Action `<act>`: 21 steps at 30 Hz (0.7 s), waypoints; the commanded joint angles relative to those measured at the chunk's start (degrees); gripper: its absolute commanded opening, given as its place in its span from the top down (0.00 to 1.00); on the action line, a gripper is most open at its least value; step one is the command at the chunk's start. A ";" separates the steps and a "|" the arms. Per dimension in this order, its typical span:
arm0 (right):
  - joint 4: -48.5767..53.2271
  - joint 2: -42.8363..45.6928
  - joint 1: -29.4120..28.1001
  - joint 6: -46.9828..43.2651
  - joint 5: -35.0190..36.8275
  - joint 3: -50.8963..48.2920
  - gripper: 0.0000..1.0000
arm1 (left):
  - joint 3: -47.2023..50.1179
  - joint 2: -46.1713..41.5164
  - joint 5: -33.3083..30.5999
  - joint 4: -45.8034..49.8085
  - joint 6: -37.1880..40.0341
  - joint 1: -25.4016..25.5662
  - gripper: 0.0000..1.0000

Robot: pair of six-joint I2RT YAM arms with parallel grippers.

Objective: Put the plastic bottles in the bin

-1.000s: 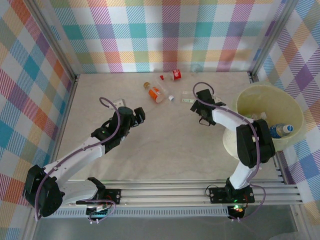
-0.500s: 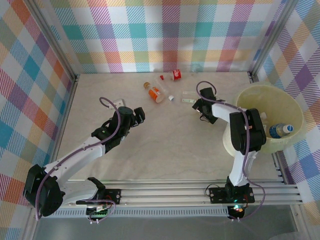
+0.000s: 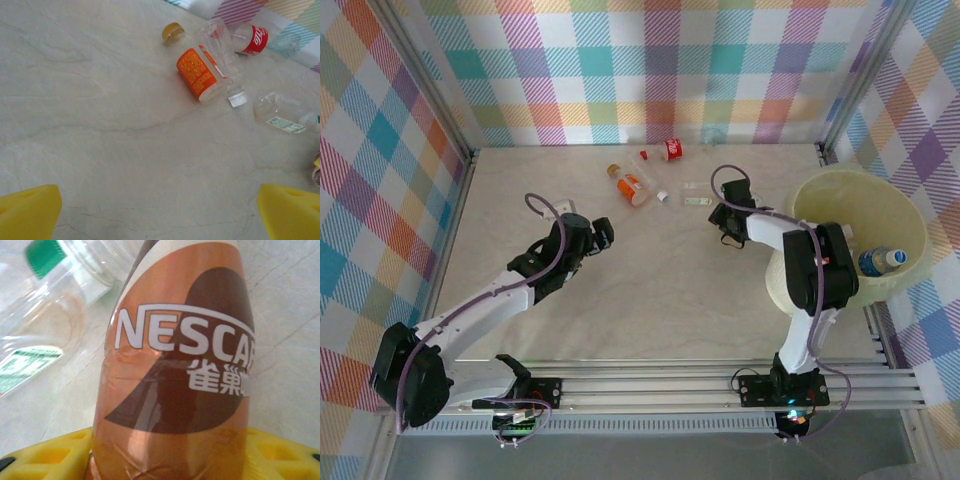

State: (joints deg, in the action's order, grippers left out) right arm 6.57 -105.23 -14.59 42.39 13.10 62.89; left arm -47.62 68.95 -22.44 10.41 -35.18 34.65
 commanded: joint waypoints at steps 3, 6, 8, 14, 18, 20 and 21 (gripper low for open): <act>-2.91 9.03 -1.41 -8.97 -3.43 -2.99 0.48 | -0.30 0.22 7.27 -4.92 -0.40 -0.64 0.00; -1.38 12.53 -3.10 -13.23 -4.75 -3.22 0.49 | -0.35 0.74 11.05 -7.25 0.19 -0.68 0.00; -0.30 14.98 -4.40 -15.67 -5.89 -2.97 0.49 | -0.46 1.09 13.03 -8.54 0.45 -0.59 0.01; 1.75 22.09 -7.10 -20.87 -10.78 -1.83 0.52 | -1.82 2.23 15.91 -9.17 -0.34 -0.55 0.00; 3.28 28.68 -7.21 -22.74 -14.10 -1.13 0.53 | -1.14 1.58 13.90 -9.76 -2.21 -0.46 0.00; 3.71 32.38 -7.21 -25.01 -15.03 -0.78 0.53 | -0.77 1.06 12.64 -9.84 -3.11 -0.46 0.00; 4.25 34.23 -7.25 -26.69 -15.42 -0.42 0.53 | -0.85 0.89 11.70 -9.41 -3.59 -0.46 0.00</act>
State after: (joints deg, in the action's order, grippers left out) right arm 9.80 -75.81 -21.93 20.91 0.73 60.10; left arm -47.79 70.87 -8.75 2.59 -36.86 34.65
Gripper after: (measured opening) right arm 0.563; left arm 0.997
